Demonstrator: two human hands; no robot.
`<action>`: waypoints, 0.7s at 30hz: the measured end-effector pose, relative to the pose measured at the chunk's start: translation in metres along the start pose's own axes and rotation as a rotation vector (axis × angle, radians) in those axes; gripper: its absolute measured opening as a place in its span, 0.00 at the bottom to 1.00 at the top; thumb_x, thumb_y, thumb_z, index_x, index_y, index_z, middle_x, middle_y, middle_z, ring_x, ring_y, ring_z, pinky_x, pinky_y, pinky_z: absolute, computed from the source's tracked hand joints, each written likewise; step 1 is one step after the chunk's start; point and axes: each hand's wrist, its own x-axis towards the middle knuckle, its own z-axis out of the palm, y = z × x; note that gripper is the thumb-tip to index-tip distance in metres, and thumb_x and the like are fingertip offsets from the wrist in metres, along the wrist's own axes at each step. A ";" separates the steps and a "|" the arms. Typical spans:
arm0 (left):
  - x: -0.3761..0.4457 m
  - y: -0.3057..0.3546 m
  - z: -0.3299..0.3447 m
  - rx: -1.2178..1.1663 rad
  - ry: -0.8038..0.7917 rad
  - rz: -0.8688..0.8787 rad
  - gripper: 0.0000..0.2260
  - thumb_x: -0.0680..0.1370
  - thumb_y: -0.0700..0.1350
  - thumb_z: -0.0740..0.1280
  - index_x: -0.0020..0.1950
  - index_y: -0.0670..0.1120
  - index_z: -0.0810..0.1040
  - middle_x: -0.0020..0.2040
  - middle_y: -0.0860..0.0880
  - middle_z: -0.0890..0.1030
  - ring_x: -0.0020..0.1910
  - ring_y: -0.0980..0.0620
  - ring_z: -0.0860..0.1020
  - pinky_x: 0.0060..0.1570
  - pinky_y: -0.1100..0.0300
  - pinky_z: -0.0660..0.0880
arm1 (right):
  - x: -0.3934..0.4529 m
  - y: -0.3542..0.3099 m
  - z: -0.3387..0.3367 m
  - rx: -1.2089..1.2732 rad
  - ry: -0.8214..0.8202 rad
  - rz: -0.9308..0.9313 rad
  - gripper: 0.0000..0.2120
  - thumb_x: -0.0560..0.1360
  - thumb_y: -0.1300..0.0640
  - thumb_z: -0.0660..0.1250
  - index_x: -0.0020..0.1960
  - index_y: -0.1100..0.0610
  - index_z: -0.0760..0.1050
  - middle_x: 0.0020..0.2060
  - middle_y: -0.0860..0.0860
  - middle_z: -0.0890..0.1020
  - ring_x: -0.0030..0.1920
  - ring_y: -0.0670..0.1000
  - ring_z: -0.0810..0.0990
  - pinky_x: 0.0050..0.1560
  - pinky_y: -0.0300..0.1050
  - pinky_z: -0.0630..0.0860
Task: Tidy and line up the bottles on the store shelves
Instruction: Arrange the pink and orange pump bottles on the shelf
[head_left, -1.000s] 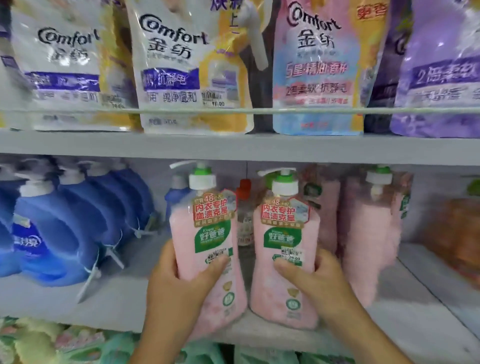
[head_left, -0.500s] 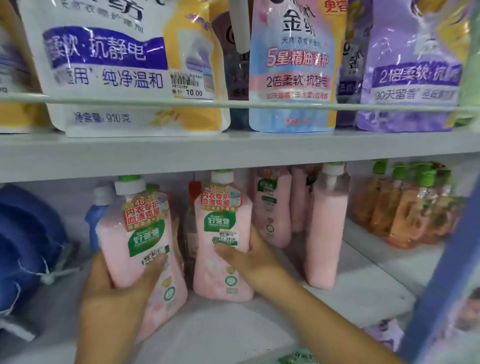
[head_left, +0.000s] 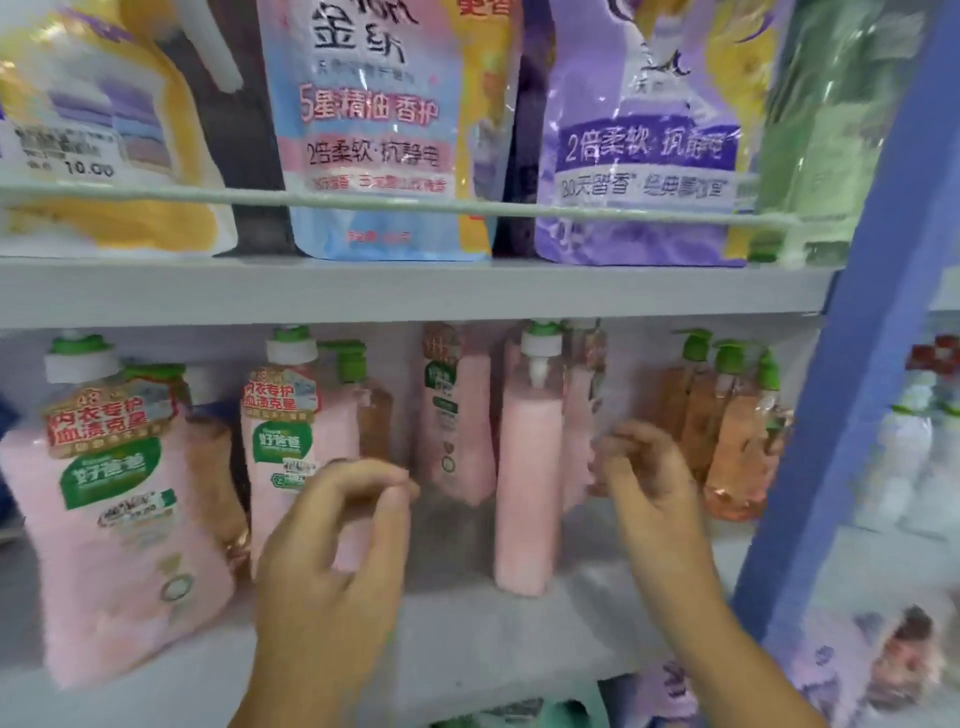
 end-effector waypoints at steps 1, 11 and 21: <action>0.006 0.013 0.021 -0.066 -0.012 -0.062 0.04 0.78 0.45 0.68 0.47 0.54 0.81 0.46 0.53 0.85 0.49 0.54 0.83 0.52 0.63 0.77 | 0.009 0.009 0.000 -0.005 -0.085 0.066 0.15 0.77 0.59 0.72 0.59 0.43 0.75 0.51 0.42 0.83 0.53 0.47 0.83 0.50 0.40 0.78; 0.088 -0.080 0.126 0.255 -0.097 -0.429 0.46 0.64 0.72 0.65 0.76 0.48 0.66 0.71 0.45 0.74 0.69 0.41 0.74 0.69 0.45 0.71 | 0.006 0.037 0.017 -0.153 -0.315 0.163 0.46 0.59 0.43 0.83 0.62 0.22 0.54 0.58 0.29 0.73 0.54 0.34 0.77 0.48 0.26 0.71; 0.103 -0.127 0.150 0.460 -0.026 -0.438 0.49 0.45 0.75 0.78 0.58 0.55 0.67 0.56 0.48 0.79 0.54 0.44 0.81 0.48 0.45 0.82 | 0.004 0.056 -0.016 -0.385 0.297 0.037 0.60 0.54 0.41 0.84 0.78 0.48 0.58 0.63 0.53 0.75 0.63 0.59 0.75 0.61 0.58 0.76</action>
